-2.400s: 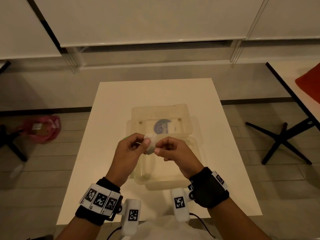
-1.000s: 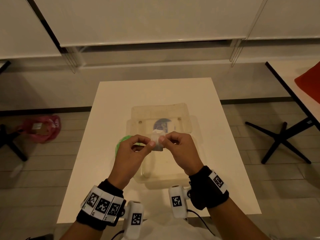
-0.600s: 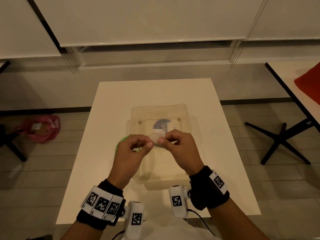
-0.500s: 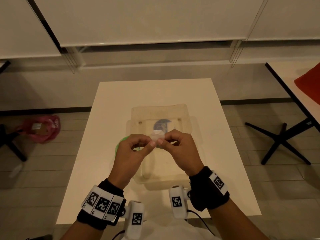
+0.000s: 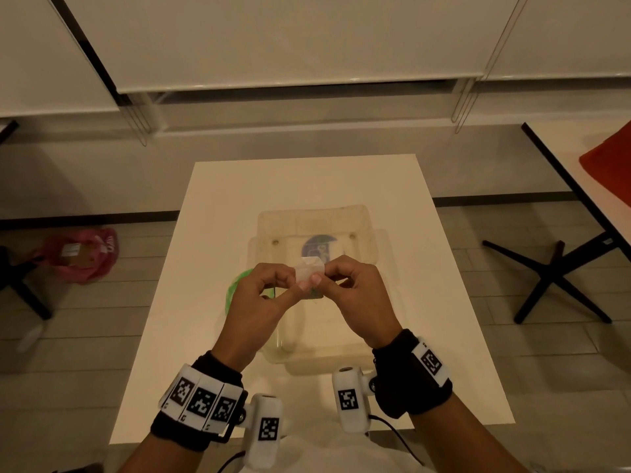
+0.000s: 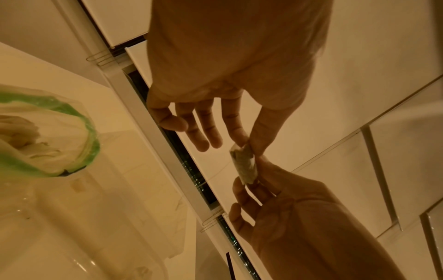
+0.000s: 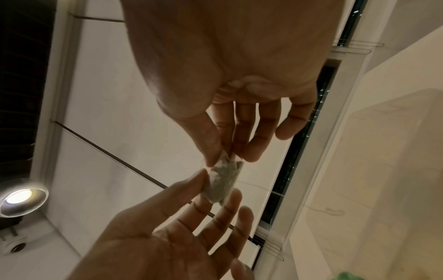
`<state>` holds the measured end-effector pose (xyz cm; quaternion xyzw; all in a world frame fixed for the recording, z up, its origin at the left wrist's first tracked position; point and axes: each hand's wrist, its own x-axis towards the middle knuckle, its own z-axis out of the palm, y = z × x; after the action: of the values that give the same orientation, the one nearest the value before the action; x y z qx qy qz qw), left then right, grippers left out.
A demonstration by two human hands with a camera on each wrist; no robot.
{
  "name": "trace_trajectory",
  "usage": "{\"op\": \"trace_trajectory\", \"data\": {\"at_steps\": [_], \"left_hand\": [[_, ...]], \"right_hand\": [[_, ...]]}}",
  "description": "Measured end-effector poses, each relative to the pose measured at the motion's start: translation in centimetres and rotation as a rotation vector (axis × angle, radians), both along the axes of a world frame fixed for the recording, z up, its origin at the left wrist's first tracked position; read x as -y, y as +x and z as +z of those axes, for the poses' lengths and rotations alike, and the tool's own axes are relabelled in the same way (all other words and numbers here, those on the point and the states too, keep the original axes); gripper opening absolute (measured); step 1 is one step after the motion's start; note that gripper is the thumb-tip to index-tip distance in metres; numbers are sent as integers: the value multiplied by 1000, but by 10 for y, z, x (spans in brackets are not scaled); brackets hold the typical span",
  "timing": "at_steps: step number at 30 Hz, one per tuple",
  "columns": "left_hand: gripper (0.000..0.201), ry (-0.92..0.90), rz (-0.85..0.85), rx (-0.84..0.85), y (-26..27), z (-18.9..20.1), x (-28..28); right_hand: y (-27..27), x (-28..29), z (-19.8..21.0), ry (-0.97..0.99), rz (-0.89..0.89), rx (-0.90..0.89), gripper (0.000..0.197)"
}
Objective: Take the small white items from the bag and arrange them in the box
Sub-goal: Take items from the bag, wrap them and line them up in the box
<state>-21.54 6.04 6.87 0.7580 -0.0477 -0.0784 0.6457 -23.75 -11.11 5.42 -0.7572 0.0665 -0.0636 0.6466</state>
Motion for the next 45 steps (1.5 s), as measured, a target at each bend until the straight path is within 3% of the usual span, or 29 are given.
{"op": "trace_trajectory", "data": {"at_steps": [3,10,16,20,28,34,39,45], "left_hand": [[29,-3,-25,-6,-1,1,0],[29,-93,-14,-60,1,0,0],[9,-8,3,-20,2,-2,5],[12,19,8,0,3,-3,6],[13,41,-66,23,0,-1,10],[14,-16,-62,-9,-1,3,9],[25,-24,-64,-52,-1,5,9],[50,75,-289,-83,0,3,10]], "right_hand": [[0,0,1,-5,11,-20,10],[-1,1,-1,5,-5,-26,13],[-2,2,4,8,-31,-47,25],[2,14,11,1,-98,-19,18],[16,21,37,-346,184,23,4],[15,20,35,-244,255,-29,13],[13,19,32,-184,198,-16,14],[12,21,38,-136,234,-13,12]]}}
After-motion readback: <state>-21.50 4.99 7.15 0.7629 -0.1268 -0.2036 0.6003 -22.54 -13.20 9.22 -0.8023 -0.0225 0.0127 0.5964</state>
